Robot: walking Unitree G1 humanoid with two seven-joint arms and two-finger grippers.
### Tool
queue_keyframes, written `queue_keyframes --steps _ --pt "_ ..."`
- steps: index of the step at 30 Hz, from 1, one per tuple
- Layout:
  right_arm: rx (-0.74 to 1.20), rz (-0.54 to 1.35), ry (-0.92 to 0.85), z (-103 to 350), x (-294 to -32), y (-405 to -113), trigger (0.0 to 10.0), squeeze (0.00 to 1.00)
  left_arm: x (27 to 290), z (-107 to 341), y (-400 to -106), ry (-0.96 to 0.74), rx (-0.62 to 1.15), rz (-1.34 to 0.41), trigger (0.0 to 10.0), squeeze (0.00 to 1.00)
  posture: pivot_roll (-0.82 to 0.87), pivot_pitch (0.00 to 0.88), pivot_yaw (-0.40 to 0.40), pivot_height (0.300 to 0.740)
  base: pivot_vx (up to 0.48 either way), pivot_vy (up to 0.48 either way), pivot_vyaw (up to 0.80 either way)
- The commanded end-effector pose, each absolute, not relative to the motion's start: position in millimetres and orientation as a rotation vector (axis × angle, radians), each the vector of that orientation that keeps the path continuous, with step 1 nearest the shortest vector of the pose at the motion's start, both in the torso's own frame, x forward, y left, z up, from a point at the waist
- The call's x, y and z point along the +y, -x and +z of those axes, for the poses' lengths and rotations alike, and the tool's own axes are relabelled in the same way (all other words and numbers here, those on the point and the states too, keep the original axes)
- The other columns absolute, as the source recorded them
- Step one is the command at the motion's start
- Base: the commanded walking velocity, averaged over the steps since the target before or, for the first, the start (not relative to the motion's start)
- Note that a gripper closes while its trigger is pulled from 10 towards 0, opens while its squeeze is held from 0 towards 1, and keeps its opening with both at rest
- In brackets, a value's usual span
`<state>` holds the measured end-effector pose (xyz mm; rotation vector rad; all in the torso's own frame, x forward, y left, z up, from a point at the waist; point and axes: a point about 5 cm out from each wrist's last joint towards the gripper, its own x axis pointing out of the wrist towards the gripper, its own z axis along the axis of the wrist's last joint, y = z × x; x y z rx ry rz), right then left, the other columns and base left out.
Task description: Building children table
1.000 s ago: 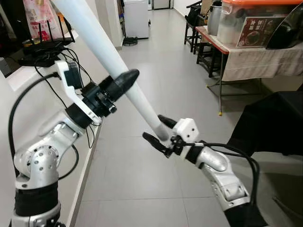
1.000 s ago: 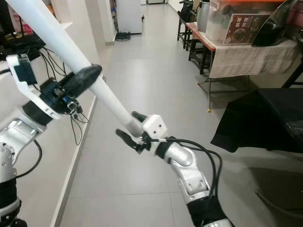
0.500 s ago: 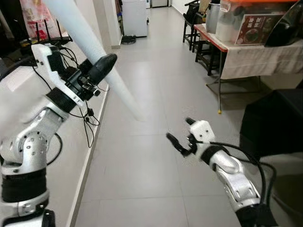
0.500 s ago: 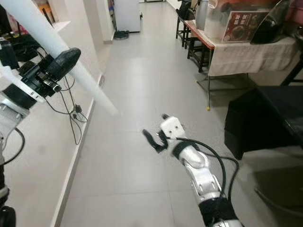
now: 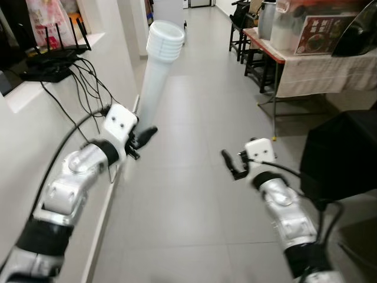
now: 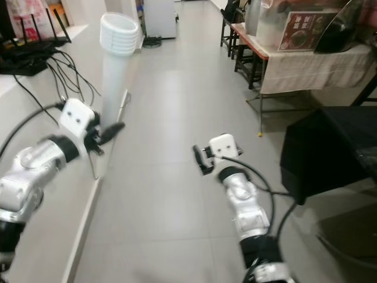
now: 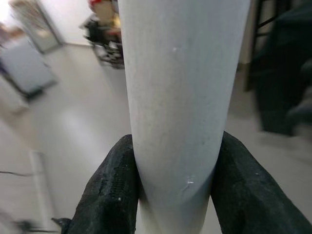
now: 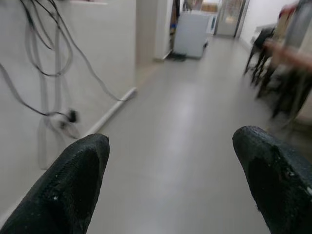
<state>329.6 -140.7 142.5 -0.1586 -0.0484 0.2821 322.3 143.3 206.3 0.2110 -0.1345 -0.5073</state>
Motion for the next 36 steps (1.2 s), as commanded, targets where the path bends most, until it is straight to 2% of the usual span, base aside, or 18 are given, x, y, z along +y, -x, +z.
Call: queue_keyframes --steps 1,2,3,5,6,11,19,36 --pt "-0.046 0.304 0.135 144 -136 -328 10.0 0.00 139 203 -320 -0.226 -0.130 -0.518 10.0 0.00 0.02 0.059 0.055 0.740 0.000 0.000 -0.79" --pt "-0.050 0.308 0.124 144 -134 -327 10.0 0.00 137 198 -318 -0.223 -0.121 -0.520 10.0 0.00 0.02 0.059 0.055 0.740 0.000 0.000 -0.79" --pt "-0.057 0.332 0.104 144 -125 -321 10.0 0.00 136 170 -310 -0.330 -0.070 -0.500 10.0 0.00 0.01 0.062 0.044 0.740 0.000 0.000 -0.79" --pt "-0.053 0.342 0.107 142 -122 -318 10.0 0.00 136 158 -305 -0.352 -0.044 -0.487 10.0 0.00 0.01 0.064 0.038 0.740 0.000 0.000 -0.79" --pt "-0.047 0.346 0.138 139 -120 -314 10.0 0.00 137 141 -296 -0.330 -0.007 -0.453 10.0 0.00 0.00 0.065 0.029 0.740 0.000 0.000 -0.79" --pt "-0.039 0.320 0.171 138 -127 -315 10.0 0.00 137 126 -282 -0.259 0.030 -0.385 10.0 0.00 -0.01 0.071 0.028 0.740 0.000 0.000 -0.79" --pt "-0.004 0.277 0.200 132 -138 -313 10.0 0.00 135 123 -272 -0.230 -0.012 -0.340 10.0 0.00 -0.02 0.077 0.034 0.740 0.000 0.000 -0.79" --pt "-0.007 0.288 0.156 132 -136 -314 10.0 0.00 136 122 -273 -0.246 -0.043 -0.318 10.0 0.00 -0.02 0.061 0.049 0.740 0.000 0.000 -0.79"
